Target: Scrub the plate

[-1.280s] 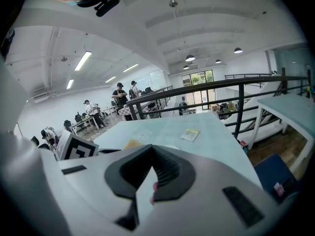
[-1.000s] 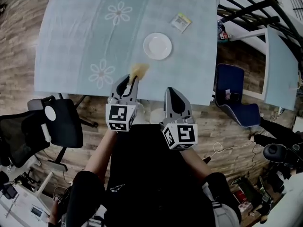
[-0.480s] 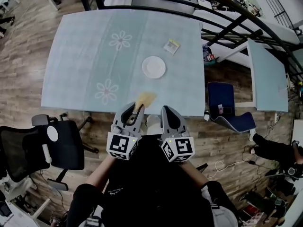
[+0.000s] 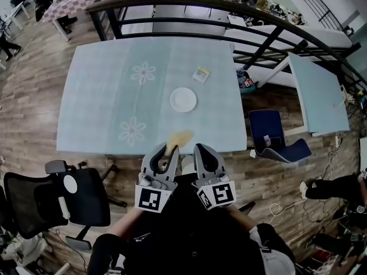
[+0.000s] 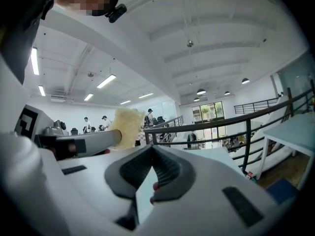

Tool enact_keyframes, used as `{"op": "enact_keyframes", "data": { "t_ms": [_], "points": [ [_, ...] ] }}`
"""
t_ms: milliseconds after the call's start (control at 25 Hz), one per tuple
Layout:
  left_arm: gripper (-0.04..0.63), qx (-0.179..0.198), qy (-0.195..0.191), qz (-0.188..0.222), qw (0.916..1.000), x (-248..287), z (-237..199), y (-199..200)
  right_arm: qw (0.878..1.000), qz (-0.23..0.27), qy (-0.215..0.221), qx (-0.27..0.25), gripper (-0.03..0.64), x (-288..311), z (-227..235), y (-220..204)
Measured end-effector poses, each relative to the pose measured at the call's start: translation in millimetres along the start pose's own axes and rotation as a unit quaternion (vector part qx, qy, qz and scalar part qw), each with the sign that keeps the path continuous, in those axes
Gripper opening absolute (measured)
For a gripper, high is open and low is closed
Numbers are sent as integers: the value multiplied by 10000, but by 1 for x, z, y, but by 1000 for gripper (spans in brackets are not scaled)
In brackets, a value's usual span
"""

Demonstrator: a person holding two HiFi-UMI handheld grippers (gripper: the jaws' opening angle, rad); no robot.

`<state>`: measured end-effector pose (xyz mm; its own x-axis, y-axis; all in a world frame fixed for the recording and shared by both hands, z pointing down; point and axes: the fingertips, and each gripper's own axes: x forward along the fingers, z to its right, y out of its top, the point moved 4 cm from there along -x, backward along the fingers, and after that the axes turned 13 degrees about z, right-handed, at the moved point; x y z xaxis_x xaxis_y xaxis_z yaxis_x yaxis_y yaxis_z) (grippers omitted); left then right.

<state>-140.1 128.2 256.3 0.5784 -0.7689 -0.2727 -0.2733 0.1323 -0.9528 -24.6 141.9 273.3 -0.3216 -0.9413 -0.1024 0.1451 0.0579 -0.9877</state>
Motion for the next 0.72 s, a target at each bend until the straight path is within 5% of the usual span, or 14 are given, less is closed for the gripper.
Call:
{"op": "enact_keyframes", "data": {
  "t_ms": [720],
  "points": [
    [80,-219,336,-227,9989,2,-14,-17,9999,132,20,-60,8,10,6,-1]
  ]
}}
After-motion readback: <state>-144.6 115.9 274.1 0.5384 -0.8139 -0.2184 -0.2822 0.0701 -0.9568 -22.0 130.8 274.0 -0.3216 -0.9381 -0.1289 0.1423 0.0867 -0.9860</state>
